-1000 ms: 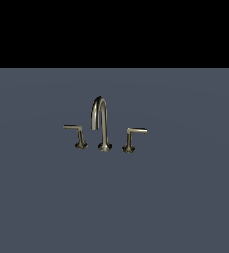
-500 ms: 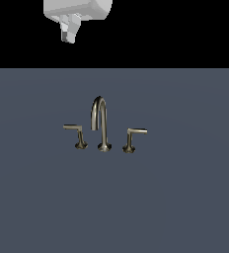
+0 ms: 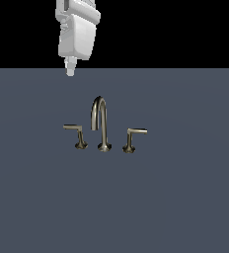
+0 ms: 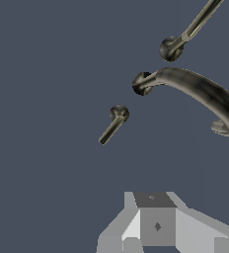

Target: Turn on the faucet by rotating a designated handle.

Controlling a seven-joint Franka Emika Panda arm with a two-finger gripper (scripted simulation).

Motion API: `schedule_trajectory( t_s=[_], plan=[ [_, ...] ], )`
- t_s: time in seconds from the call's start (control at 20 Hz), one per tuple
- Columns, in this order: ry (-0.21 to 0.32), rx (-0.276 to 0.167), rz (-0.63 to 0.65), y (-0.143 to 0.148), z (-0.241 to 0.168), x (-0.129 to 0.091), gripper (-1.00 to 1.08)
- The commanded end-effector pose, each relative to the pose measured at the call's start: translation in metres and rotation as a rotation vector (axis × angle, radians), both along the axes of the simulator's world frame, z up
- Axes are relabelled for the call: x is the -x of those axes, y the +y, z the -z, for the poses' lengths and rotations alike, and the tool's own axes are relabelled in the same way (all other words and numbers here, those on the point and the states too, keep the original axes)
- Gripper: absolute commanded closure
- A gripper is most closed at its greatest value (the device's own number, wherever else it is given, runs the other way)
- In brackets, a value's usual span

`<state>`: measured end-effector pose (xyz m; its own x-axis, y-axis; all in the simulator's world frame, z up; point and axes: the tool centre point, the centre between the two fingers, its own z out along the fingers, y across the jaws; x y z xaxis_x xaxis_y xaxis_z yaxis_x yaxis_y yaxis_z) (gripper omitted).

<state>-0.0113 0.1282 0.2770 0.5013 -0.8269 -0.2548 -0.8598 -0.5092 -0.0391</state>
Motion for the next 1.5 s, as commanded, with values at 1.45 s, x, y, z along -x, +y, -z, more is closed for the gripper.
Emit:
schedule_trajectory(
  t_s=[1.45],
  plan=[
    [-0.011, 0.263, 0.670, 0.029, 0.184, -0.069, 1.08]
  ],
)
